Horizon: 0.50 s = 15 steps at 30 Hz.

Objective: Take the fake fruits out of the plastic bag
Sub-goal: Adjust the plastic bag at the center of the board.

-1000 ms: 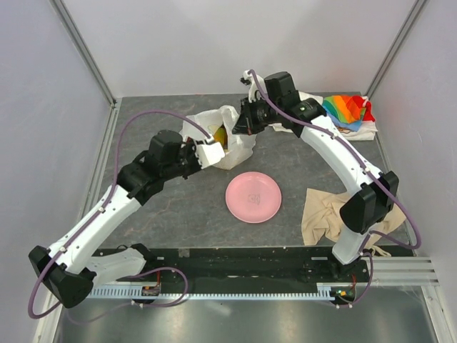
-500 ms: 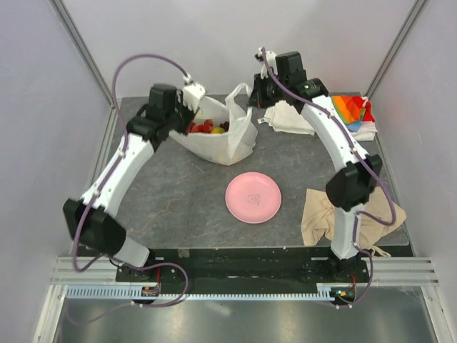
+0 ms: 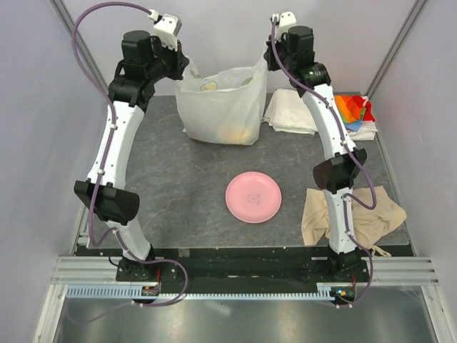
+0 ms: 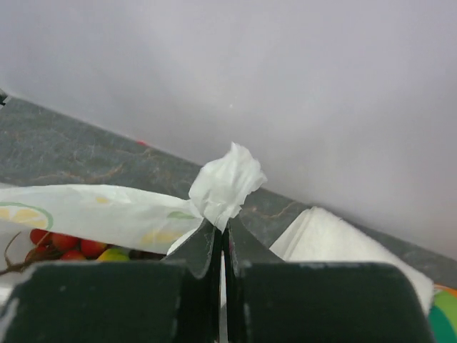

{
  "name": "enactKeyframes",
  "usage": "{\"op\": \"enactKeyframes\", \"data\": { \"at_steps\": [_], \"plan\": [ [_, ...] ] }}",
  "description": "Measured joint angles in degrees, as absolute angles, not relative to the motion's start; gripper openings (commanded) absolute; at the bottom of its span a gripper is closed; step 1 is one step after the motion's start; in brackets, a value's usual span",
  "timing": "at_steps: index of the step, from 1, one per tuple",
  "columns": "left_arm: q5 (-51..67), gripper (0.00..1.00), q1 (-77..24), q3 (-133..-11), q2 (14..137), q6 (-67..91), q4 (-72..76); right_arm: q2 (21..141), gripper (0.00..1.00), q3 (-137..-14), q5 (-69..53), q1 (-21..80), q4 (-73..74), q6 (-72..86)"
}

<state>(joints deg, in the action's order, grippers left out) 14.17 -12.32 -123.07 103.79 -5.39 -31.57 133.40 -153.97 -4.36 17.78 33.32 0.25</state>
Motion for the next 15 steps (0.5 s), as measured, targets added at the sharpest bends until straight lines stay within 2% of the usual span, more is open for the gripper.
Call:
{"op": "enactKeyframes", "data": {
  "at_steps": [4,8,9,11,12,15],
  "plan": [
    [16.67,0.02,-12.51,-121.38,99.57,-5.39,-30.7,129.19,0.0,-152.35,-3.62,17.52,31.64,-2.83],
    [20.53,0.02,-12.51,-107.81,89.67,-5.39,-31.07,121.49,0.02,-141.82,-4.93,15.81,31.97,-5.1],
    [21.78,0.02,-12.51,-103.53,86.83,-5.39,-31.48,118.5,0.15,-136.27,-5.8,15.42,31.59,-5.76],
    [24.43,0.02,-12.8,-94.39,81.43,-5.32,-31.79,110.37,0.34,-120.46,-7.29,14.57,31.99,-6.66],
    [25.56,0.02,-13.26,-89.84,78.89,-5.17,-32.4,106.43,0.49,-112.33,-7.86,14.35,32.27,-7.11],
    [28.36,0.02,-15.57,-78.7,72.93,-4.25,-34.89,98.26,0.77,-95.88,-8.71,14.41,36.01,-8.1]
  ]
}}
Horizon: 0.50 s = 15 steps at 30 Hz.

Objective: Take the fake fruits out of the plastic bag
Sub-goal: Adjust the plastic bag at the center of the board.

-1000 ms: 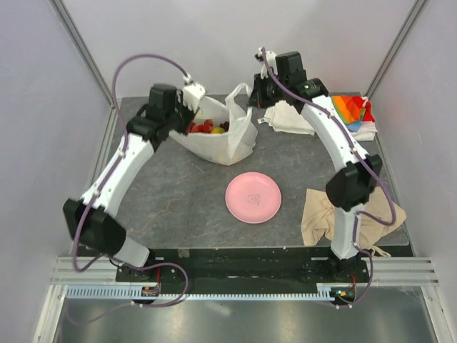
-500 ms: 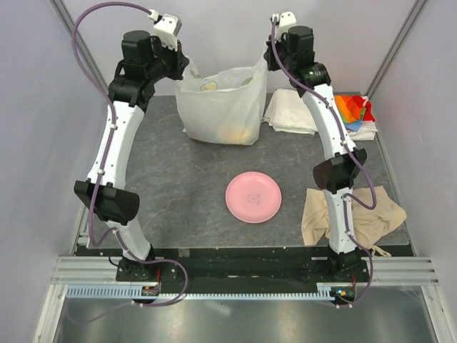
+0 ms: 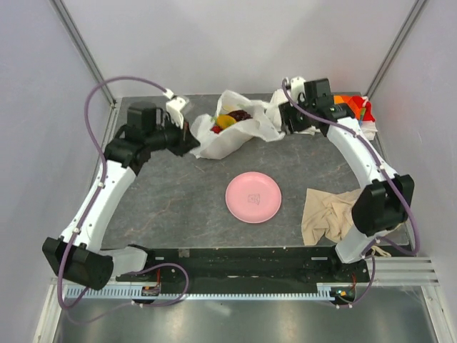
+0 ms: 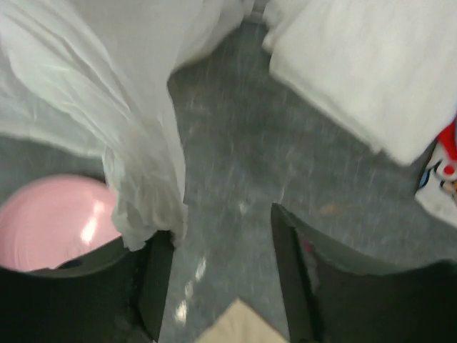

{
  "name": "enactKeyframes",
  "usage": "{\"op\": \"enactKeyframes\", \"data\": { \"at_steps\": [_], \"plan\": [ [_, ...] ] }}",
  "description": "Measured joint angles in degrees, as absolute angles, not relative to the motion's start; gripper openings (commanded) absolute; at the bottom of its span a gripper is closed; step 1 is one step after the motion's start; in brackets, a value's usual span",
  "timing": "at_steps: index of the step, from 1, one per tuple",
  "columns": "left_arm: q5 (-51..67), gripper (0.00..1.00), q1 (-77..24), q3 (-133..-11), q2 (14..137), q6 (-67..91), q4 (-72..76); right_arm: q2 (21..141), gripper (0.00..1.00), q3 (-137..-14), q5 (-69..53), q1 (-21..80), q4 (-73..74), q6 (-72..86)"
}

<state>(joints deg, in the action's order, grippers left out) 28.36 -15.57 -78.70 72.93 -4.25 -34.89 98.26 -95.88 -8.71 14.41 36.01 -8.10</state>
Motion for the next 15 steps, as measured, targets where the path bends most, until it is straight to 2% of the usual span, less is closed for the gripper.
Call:
{"op": "enactKeyframes", "data": {
  "at_steps": [2,4,11,14,15],
  "plan": [
    [30.24,0.02,-16.99,-72.71,69.87,-3.18,-35.68,94.76,0.78,-91.0,-9.26,14.61,41.01,-9.3],
    [31.16,0.02,-17.37,-69.08,68.01,-1.85,-36.53,91.85,0.8,-91.09,-10.59,14.79,44.25,-10.17],
    [34.94,0.02,-16.84,-66.98,65.6,2.42,-36.51,80.55,0.76,-107.59,-15.18,20.49,46.96,-11.88],
    [36.56,0.02,-16.84,-65.65,64.55,3.6,-36.27,76.53,0.68,-108.27,-16.25,26.48,45.56,-12.21],
    [36.62,0.02,-16.84,-65.12,64.29,3.77,-36.27,75.59,0.62,-107.2,-16.75,28.12,44.97,-12.29]
  ]
}}
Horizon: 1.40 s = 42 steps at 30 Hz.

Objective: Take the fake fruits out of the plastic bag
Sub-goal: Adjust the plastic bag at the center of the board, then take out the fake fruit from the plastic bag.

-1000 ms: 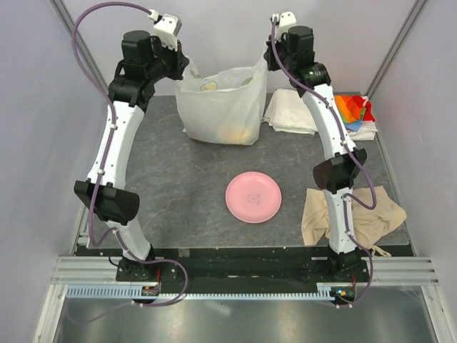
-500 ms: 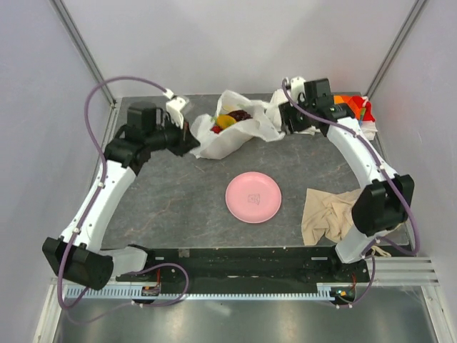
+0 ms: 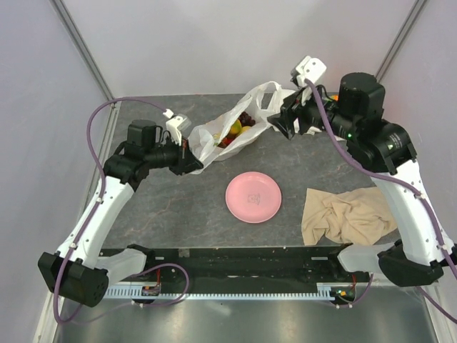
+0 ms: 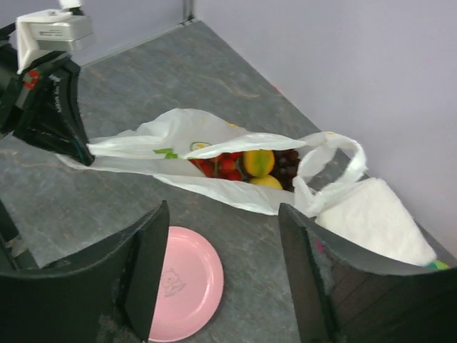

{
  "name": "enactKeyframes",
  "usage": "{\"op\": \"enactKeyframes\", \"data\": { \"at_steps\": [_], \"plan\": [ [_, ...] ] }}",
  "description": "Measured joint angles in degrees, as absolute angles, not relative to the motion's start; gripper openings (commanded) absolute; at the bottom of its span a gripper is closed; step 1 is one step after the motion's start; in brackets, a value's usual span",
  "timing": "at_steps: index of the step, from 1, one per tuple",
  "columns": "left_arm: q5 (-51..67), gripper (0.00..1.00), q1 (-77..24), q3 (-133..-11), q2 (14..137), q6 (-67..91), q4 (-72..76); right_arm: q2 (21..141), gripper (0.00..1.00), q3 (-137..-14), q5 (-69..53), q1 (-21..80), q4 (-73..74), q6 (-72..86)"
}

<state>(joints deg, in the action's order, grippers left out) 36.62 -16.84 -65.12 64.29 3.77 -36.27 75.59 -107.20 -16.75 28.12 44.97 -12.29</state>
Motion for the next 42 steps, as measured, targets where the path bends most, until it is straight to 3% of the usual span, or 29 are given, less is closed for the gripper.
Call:
{"op": "enactKeyframes", "data": {
  "at_steps": [5,11,23,29,33,42],
  "plan": [
    [36.07,0.02,-15.73,-62.57,63.35,3.92,-36.27,79.99,0.46,-102.43,-17.8,31.73,43.9,-12.78],
    [36.25,0.02,-10.94,-59.55,60.99,4.43,-36.23,100.53,0.33,-105.16,-19.22,32.42,43.05,-11.77],
    [40.62,0.06,-0.95,-54.39,53.52,7.27,-35.29,116.16,0.35,-111.11,-16.34,36.36,38.57,-12.21],
    [41.08,0.13,1.56,-48.64,52.03,10.48,-34.94,116.4,0.35,-101.58,-13.13,40.03,36.8,-12.93],
    [41.08,0.14,1.63,-47.83,53.21,12.14,-34.65,116.31,0.41,-98.13,-12.32,40.34,38.24,-13.26],
    [41.08,0.13,1.65,-50.19,61.25,13.69,-32.71,116.55,0.57,-104.03,-9.98,39.72,30.92,-13.26]
  ]
}}
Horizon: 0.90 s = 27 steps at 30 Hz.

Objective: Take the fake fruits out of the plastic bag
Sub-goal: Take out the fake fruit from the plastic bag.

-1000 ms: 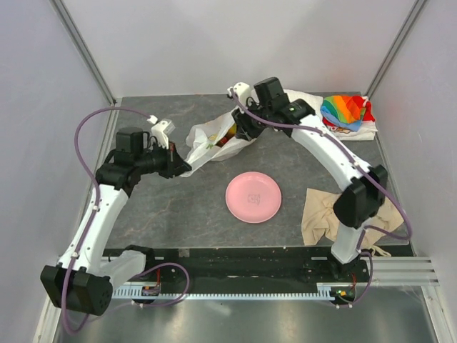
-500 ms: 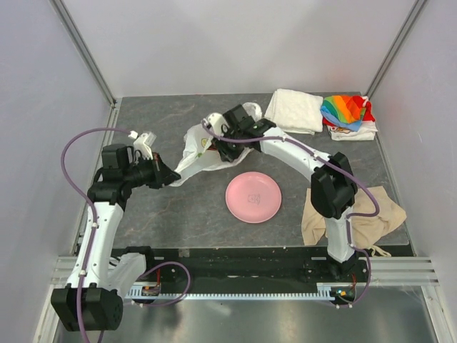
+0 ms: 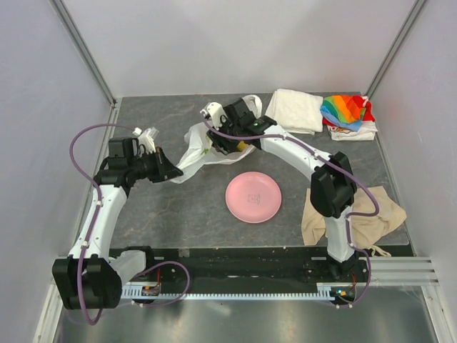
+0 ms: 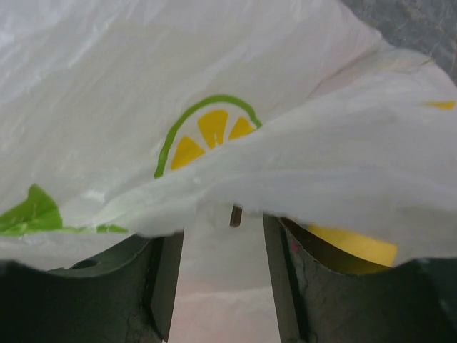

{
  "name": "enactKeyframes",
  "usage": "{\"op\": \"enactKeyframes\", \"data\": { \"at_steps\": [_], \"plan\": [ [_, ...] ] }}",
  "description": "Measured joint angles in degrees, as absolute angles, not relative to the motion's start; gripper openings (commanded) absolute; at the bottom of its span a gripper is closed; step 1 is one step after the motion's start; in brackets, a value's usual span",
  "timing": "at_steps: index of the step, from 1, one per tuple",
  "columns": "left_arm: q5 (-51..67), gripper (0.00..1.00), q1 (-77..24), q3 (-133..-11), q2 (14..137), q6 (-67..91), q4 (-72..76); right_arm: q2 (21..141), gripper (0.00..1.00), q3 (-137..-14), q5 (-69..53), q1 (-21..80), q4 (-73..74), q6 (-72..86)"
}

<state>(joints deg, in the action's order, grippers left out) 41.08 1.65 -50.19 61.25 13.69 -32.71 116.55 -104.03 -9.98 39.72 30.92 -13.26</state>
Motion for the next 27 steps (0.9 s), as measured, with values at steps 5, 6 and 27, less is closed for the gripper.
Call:
{"op": "enactKeyframes", "data": {
  "at_steps": [5,6,27],
  "plan": [
    [41.04,0.13,1.65,-50.65,61.87,13.69,-32.6,120.36,0.56,-105.67,-8.99,39.75,27.42,-11.86],
    [41.01,0.13,1.65,-50.65,61.87,13.69,-32.6,121.3,0.55,-105.78,-8.84,39.75,26.96,-11.4],
    [38.44,0.02,1.65,-50.72,58.7,11.0,-36.05,127.48,0.0,-109.27,-6.7,37.21,25.58,-7.7]
  ]
}}
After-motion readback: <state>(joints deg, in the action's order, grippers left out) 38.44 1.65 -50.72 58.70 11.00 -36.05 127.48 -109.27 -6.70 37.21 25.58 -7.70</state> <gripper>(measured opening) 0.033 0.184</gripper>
